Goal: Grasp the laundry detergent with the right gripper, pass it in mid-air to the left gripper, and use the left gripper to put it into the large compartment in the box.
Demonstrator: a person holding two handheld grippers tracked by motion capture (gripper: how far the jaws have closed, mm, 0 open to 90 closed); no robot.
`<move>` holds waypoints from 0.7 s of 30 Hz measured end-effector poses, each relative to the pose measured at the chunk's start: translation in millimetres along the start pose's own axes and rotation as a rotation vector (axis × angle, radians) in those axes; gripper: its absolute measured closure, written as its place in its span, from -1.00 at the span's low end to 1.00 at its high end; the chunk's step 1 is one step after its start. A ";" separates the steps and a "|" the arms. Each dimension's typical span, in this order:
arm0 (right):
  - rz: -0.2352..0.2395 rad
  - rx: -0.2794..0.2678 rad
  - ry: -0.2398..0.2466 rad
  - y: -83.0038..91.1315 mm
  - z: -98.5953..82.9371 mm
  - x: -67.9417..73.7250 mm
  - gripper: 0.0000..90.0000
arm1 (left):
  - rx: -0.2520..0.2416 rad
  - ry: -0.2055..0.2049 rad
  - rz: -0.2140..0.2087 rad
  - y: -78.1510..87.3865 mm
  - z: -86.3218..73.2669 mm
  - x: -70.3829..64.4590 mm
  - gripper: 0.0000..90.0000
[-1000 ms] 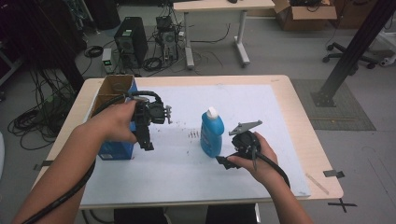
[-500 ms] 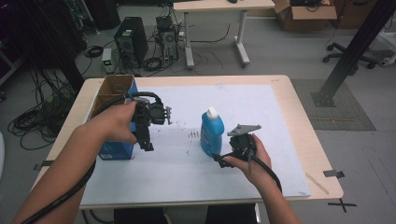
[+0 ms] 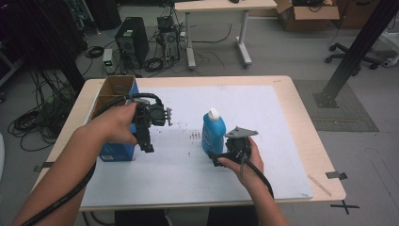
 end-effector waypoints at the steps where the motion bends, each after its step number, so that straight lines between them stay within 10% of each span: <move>1: -0.008 -0.003 0.003 -1.1 0.4 0.6 -0.96 | 0.000 -0.001 0.000 -0.1 0.0 -0.1 -0.99; 21: -0.093 -0.084 -0.039 -20.7 2.2 -2.8 -0.97 | -0.008 0.005 -0.003 -6.6 -5.2 -0.1 -0.99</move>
Point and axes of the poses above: each handheld gripper's, and its own axes: y roughly backward along the jaws, z roughly out of its top, x roughly to its left, the point moved 6 cm from there along -y, roughly forward along the jaws, and after that the axes turned 14 degrees about x, right-handed, at the moved point
